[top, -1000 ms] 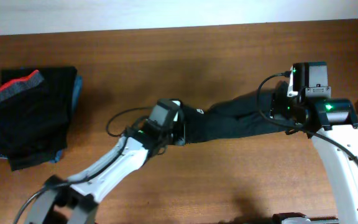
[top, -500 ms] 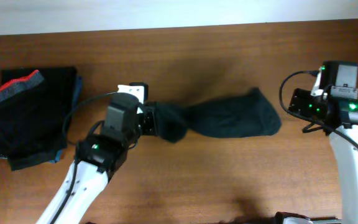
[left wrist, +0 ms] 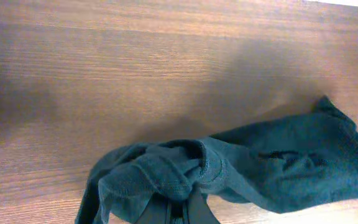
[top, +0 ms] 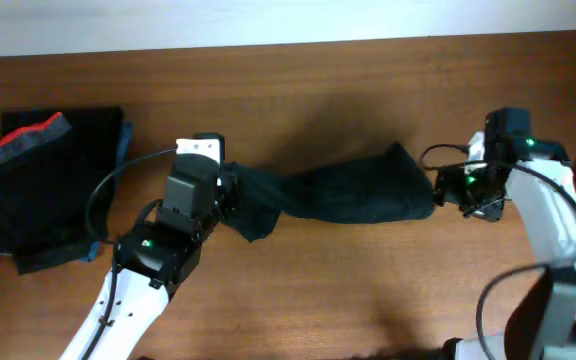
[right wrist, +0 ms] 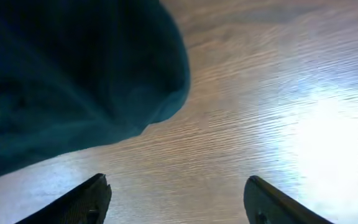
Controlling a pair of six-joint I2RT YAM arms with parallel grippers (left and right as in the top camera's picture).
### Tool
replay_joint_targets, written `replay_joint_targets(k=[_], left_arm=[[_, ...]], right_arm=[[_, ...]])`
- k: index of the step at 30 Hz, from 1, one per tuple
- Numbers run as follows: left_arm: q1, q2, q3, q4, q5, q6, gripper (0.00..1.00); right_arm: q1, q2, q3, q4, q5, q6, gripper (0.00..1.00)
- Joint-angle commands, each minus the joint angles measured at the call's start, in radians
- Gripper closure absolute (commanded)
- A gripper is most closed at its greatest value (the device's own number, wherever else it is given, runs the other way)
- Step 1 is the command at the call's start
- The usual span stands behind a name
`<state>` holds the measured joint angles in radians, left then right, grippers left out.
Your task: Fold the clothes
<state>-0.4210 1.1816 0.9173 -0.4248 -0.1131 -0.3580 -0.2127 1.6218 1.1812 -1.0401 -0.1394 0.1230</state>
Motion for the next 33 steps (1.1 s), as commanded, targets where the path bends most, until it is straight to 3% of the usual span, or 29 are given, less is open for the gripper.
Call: replay_joint_targets(k=[1, 11, 16, 25, 33], left_arm=[[0.005, -0.015, 0.013, 0.0, -0.042, 0.016, 0.99], [0.005, -0.015, 0.013, -0.012, -0.042, 0.016, 0.99], [0.005, -0.015, 0.013, -0.019, -0.042, 0.016, 0.99], [0.005, -0.015, 0.013, -0.029, -0.042, 0.016, 0.99], [0.005, -0.015, 0.013, -0.033, -0.042, 0.016, 0.99]], right_arm=[[-0.003, 0.062, -0.005, 0.013, -0.049, -0.045, 0.26], [-0.003, 0.216, -0.005, 0.088, -0.184, -0.12, 0.28], [-0.003, 0.22, -0.005, 0.107, -0.194, -0.138, 0.46], [-0.003, 0.22, -0.005, 0.137, -0.188, -0.138, 0.42], [-0.003, 0.224, -0.008, 0.186, -0.061, -0.137, 0.42]])
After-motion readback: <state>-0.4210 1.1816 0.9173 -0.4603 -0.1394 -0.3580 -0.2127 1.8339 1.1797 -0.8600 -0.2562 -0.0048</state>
